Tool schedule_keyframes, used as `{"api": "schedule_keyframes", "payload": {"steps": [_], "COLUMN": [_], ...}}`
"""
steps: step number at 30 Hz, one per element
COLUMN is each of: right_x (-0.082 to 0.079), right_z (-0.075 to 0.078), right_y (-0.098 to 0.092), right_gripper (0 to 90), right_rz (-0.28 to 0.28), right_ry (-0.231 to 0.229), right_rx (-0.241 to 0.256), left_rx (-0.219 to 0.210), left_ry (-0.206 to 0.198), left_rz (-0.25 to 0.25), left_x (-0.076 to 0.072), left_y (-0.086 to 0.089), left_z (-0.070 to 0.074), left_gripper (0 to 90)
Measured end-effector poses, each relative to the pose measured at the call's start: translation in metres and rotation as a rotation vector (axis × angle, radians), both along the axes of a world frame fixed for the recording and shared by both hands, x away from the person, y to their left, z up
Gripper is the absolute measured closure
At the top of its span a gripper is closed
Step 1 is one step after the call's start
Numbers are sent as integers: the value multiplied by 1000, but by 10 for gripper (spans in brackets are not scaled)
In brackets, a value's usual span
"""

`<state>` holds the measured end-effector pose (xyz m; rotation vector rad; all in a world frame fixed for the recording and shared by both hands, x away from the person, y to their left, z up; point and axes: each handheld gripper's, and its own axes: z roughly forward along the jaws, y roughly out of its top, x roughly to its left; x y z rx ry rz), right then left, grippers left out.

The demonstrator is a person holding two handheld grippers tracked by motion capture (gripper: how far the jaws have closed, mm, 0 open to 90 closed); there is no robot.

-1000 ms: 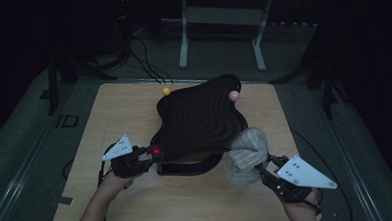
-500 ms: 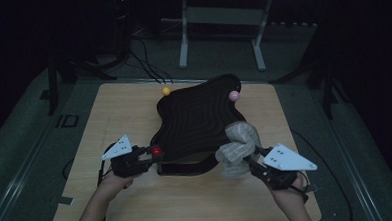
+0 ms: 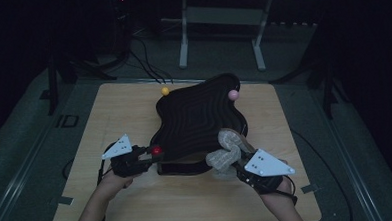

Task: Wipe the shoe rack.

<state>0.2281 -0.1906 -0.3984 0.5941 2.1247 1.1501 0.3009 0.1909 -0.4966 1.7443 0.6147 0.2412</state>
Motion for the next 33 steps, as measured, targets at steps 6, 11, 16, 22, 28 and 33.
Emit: {"api": "schedule_keyframes", "payload": {"steps": [6, 11, 16, 22, 28, 33], "right_x": [4, 5, 1, 6, 7, 9], "right_z": [15, -1, 3, 1, -11, -11], "right_y": [-3, 10, 19, 27, 42, 46], "right_gripper": [712, 713, 712, 712, 711, 711], "right_rz": [-13, 19, 39, 23, 61, 50], "right_ry": [-30, 1, -14, -31, -8, -30], "right_rx": [61, 8, -9, 1, -72, -36], "left_rx": [-3, -4, -8, -7, -9, -8], "left_ry": [-2, -2, -1, -1, -1, -4], "left_rz": [-5, -5, -7, -11, -10, -12], "left_x": [0, 1, 1, 1, 1, 2], "left_y": [0, 0, 1, 1, 1, 0], "left_z": [-1, -1, -1, -1, -1, -1], "left_gripper": [598, 598, 598, 598, 598, 599]}}
